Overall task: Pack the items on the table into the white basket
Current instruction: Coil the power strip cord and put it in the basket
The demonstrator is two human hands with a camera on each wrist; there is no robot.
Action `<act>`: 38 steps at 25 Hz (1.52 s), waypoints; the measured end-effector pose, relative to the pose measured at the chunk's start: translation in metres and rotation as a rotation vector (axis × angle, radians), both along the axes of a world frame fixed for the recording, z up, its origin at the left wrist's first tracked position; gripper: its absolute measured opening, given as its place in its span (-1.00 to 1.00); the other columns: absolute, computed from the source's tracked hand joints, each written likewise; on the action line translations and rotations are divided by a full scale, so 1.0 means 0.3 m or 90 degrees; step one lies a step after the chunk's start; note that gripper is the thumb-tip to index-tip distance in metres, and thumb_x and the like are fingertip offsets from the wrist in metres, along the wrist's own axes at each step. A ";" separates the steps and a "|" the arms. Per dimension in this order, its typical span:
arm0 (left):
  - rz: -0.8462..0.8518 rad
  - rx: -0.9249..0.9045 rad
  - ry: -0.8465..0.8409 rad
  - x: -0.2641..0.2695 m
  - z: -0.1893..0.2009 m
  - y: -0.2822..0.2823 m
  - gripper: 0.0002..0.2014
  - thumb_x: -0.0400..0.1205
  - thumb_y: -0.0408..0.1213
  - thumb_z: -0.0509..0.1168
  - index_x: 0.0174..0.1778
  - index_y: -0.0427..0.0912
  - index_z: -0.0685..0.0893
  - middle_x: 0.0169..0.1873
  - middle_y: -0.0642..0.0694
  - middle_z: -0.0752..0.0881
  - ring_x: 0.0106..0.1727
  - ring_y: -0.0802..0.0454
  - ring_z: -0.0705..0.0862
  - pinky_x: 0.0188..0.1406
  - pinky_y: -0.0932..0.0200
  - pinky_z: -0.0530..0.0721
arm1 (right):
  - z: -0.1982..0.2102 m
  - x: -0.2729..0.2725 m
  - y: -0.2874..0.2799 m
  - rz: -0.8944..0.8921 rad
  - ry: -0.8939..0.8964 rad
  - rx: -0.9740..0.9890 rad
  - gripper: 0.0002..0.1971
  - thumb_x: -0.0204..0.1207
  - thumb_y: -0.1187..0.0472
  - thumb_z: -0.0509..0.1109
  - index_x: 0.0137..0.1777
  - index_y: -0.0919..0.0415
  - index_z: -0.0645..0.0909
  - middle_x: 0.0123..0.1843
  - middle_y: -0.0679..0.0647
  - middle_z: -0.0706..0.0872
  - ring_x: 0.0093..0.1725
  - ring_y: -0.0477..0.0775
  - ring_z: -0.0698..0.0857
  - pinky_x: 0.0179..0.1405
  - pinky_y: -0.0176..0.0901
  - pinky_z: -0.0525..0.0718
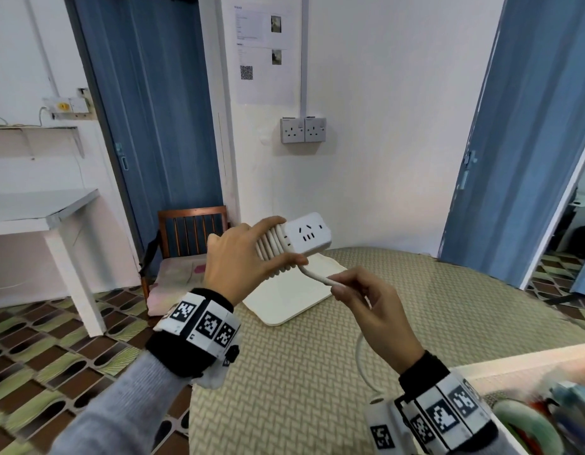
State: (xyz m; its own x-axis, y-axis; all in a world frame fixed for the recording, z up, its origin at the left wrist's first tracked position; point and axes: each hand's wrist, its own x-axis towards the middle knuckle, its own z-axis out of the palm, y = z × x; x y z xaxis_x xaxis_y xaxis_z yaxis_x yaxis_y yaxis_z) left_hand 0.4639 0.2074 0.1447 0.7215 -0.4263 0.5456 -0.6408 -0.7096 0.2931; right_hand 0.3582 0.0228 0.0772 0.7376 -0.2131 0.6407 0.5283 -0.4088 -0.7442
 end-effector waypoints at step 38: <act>-0.125 -0.056 -0.061 -0.040 0.013 -0.007 -0.41 0.53 0.36 -0.24 0.27 0.18 0.46 -0.24 0.07 0.70 -0.26 0.16 0.66 -0.26 0.18 0.61 | -0.039 0.023 -0.018 0.055 0.144 0.134 -0.86 0.49 0.29 0.46 0.04 0.19 0.69 -0.34 0.14 0.74 -0.43 -0.01 0.64 -0.41 -0.17 0.57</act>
State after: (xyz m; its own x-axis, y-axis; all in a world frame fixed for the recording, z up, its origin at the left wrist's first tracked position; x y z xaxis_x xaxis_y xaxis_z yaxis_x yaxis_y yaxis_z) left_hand 0.4518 0.2052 0.1485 0.5730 -0.5013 0.6483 -0.7916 -0.5433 0.2795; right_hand 0.3652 0.0173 0.0656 0.8775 -0.2535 0.4070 0.3662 -0.1937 -0.9101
